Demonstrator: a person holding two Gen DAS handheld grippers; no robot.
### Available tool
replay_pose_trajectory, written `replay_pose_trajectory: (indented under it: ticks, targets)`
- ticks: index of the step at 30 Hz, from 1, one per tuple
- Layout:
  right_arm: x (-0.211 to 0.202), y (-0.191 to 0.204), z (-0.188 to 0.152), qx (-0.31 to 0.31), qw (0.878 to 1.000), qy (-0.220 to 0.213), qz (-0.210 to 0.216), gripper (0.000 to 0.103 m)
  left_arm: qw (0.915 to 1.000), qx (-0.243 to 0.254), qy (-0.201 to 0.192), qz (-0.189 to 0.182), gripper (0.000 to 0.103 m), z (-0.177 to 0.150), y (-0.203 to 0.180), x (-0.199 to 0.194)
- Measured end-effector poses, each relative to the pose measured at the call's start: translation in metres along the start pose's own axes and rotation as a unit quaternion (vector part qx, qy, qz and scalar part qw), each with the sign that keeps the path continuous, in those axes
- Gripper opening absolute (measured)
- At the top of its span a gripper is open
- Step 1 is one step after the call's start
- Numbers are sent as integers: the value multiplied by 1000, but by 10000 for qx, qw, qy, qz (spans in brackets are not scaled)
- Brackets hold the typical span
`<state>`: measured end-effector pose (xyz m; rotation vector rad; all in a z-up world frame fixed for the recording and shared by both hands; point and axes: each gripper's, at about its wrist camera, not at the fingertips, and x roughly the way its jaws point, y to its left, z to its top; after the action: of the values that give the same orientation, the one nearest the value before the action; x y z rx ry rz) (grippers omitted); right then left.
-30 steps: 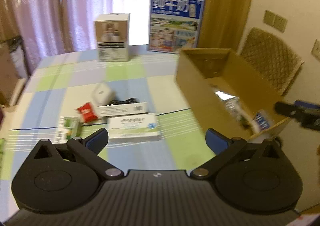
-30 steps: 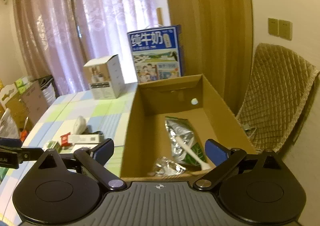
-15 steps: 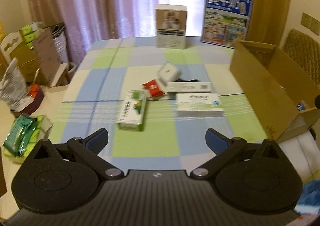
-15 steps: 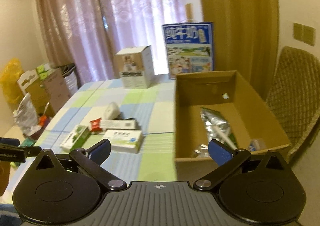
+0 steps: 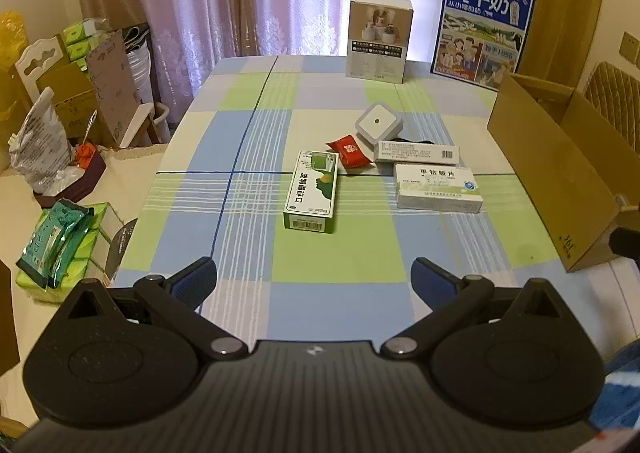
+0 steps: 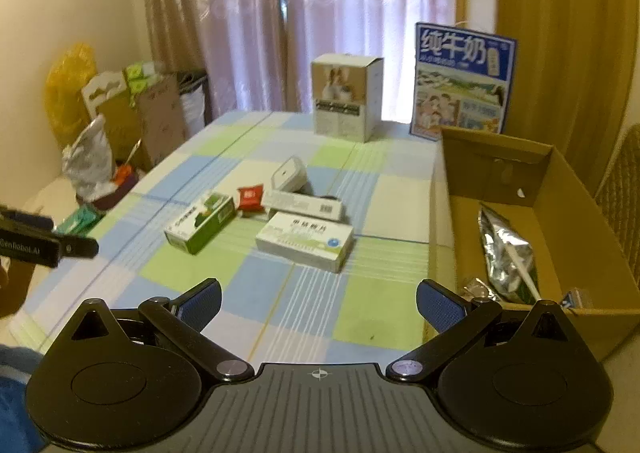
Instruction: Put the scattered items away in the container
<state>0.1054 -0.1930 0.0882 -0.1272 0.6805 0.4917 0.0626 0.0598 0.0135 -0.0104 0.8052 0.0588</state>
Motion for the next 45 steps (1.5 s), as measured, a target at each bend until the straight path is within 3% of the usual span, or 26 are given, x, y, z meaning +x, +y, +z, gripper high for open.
replay_pose_trajectory:
  ticks: [12,22,28,35,45]
  targets:
    - [78,19,16,-1230,9899,589,378,101,9989,343,262,-174,102,13,8,46]
    - [156,15,61,-2218,9665,1163,554,101,9936,914,545,-384,102,40,11,106]
    - [206,11,70,-2777,9450,1604,639,101,9895,1144,703,-536,102,50,8,141]
    - [247,3,66,-3447,9122,2100,707,101,9794,1648,952,-676,102,57,8,173]
    - [282,-7,60,-3697,8943,2375,846,101,9577,2346,1380,-933,101,75,3,210]
